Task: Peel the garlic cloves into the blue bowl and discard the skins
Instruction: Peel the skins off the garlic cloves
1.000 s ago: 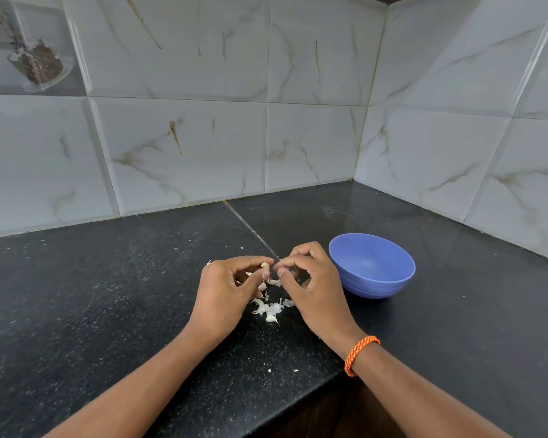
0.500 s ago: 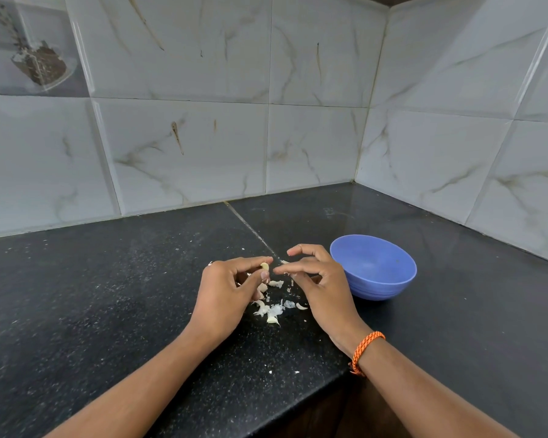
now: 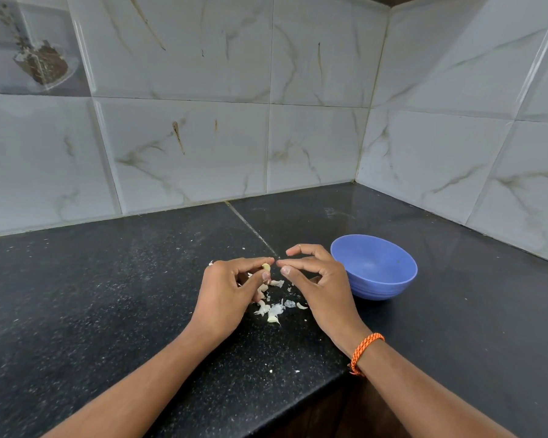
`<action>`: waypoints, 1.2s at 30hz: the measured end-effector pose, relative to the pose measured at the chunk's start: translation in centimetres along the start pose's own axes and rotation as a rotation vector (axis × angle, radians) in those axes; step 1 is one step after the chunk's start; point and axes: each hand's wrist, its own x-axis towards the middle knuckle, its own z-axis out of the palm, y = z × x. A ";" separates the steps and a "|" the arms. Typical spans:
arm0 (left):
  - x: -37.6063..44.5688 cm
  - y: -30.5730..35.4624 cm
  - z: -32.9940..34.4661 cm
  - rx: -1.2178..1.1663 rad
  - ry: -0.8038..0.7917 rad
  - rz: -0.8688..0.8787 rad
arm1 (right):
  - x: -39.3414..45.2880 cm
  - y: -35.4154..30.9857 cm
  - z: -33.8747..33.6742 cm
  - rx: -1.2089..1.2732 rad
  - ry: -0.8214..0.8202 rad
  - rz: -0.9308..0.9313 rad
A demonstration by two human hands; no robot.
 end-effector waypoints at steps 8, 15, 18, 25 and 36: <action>0.0 -0.2 0.1 0.012 0.003 -0.001 | 0.1 0.1 0.2 -0.083 0.016 -0.021; 0.1 -0.3 0.1 0.025 -0.002 -0.006 | 0.2 0.6 0.1 -0.099 0.003 -0.017; 0.0 -0.2 0.1 0.027 -0.004 0.000 | 0.2 0.6 0.1 -0.082 0.023 -0.018; 0.0 -0.1 0.1 0.014 -0.001 0.001 | 0.1 0.3 0.1 -0.095 0.054 -0.020; 0.0 0.0 0.0 0.015 -0.043 0.033 | -0.1 0.1 0.5 -0.087 -0.031 -0.032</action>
